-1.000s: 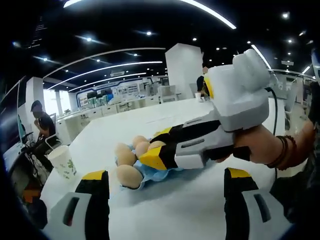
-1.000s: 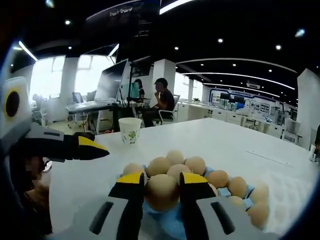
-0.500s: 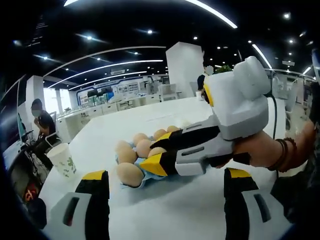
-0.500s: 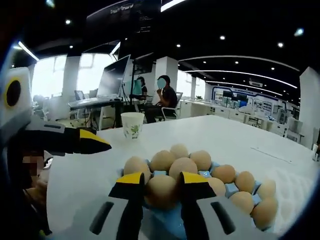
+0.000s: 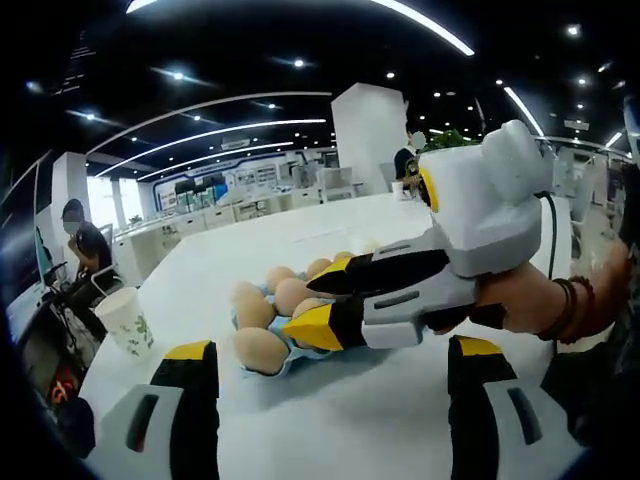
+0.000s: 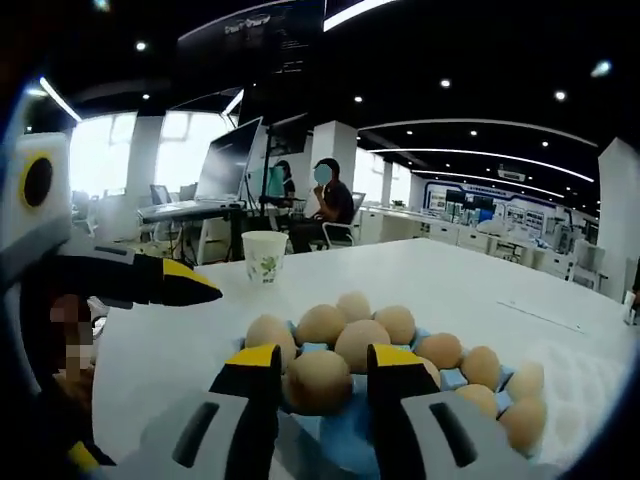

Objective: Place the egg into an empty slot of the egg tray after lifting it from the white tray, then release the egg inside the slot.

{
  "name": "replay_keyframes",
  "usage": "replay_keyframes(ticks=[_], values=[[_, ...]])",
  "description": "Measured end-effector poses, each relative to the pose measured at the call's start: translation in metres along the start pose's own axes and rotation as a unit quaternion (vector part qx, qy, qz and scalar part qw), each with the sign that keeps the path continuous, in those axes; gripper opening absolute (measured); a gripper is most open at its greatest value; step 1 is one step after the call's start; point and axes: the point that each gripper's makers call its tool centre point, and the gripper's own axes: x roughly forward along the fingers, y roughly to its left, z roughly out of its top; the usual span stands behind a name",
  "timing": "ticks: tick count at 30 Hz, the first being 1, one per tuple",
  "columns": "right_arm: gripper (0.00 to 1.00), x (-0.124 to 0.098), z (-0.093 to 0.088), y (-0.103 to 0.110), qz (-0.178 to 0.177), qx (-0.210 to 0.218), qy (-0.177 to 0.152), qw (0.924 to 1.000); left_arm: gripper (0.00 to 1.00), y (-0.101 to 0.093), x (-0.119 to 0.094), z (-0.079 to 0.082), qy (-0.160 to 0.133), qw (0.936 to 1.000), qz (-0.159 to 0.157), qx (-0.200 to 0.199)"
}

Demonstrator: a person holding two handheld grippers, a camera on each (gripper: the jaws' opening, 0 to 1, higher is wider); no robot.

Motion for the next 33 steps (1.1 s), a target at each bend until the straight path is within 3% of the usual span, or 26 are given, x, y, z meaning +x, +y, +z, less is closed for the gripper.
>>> replay_keyframes(ticks=[10,18,33], values=[[0.6,-0.015,0.016,-0.024,-0.028,0.014,-0.02,0.9993,1.0,-0.005,0.002,0.005,-0.009,0.9999,-0.005,-0.008],[0.76,-0.023,0.014,-0.036,-0.036,0.02,-0.006,0.9992,1.0,-0.007,0.001,0.008,-0.01,0.9999,-0.004,-0.004],[0.8,-0.039,-0.003,-0.062,-0.064,0.046,0.019,0.9967,1.0,-0.011,0.003,0.008,-0.01,0.9999,-0.009,-0.007]])
